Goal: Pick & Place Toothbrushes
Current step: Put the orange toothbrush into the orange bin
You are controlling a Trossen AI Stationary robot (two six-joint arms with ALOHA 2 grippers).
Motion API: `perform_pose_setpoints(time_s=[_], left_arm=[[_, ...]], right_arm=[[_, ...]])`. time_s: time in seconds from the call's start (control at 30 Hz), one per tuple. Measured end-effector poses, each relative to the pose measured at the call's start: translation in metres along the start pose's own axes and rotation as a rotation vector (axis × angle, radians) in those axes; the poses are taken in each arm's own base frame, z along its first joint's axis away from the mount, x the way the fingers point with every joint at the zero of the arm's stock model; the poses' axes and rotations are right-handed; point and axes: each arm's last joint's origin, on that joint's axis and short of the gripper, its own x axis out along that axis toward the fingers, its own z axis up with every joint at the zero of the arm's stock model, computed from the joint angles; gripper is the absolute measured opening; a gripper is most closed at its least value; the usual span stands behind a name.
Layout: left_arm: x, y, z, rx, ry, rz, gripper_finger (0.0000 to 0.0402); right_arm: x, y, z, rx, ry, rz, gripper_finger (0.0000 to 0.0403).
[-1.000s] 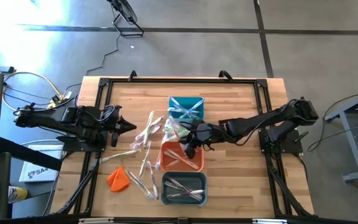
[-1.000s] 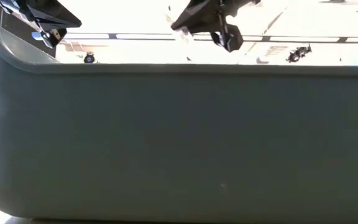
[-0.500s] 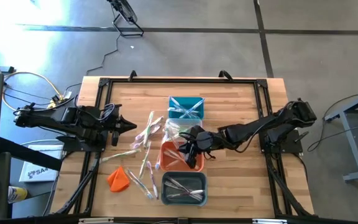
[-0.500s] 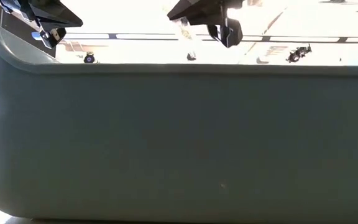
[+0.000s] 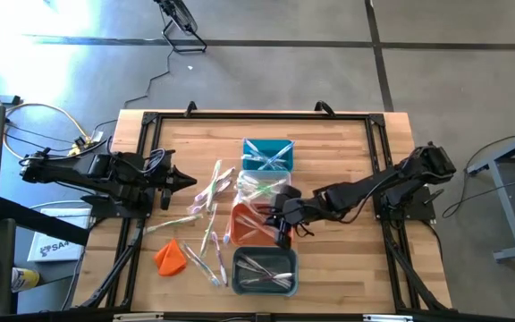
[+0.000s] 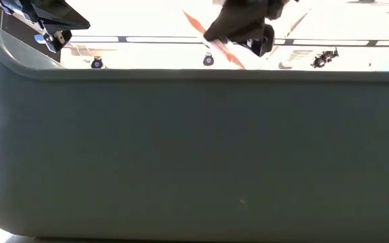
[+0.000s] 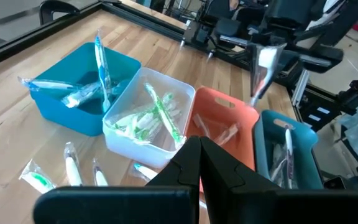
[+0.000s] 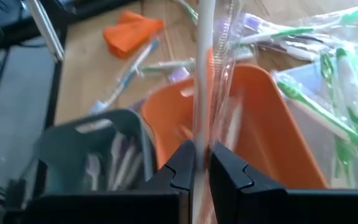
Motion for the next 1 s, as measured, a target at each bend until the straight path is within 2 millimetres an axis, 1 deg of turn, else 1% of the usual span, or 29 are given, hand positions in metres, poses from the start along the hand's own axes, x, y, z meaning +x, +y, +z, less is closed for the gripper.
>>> perform_pose_setpoints(time_s=[0.2,0.33,0.43,0.7,0.8,1.0], left_arm=[[0.000,0.000,0.000,0.002,0.000,0.000,0.0000],[0.000,0.000,0.000,-0.001,0.001,0.000,0.0000],[0.000,0.000,0.000,-0.001,0.000,0.000,0.0000],[0.000,0.000,0.000,-0.001,0.001,0.000,0.0000],[0.000,0.000,0.000,0.000,0.001,0.000,0.0000],[0.000,0.000,0.000,0.000,0.002,0.000,0.0000]], right_arm=[[0.003,-0.006,-0.005,-0.073,0.058,-0.038,0.0020],[0.009,-0.009,-0.008,-0.125,0.080,-0.045,0.0020],[0.017,-0.008,-0.008,-0.156,0.074,-0.017,0.0020],[0.044,-0.010,-0.025,-0.178,0.172,0.028,0.0020],[0.048,-0.011,-0.029,-0.181,0.198,0.026,0.0020],[0.047,-0.016,-0.033,-0.180,0.260,0.008,0.0025]])
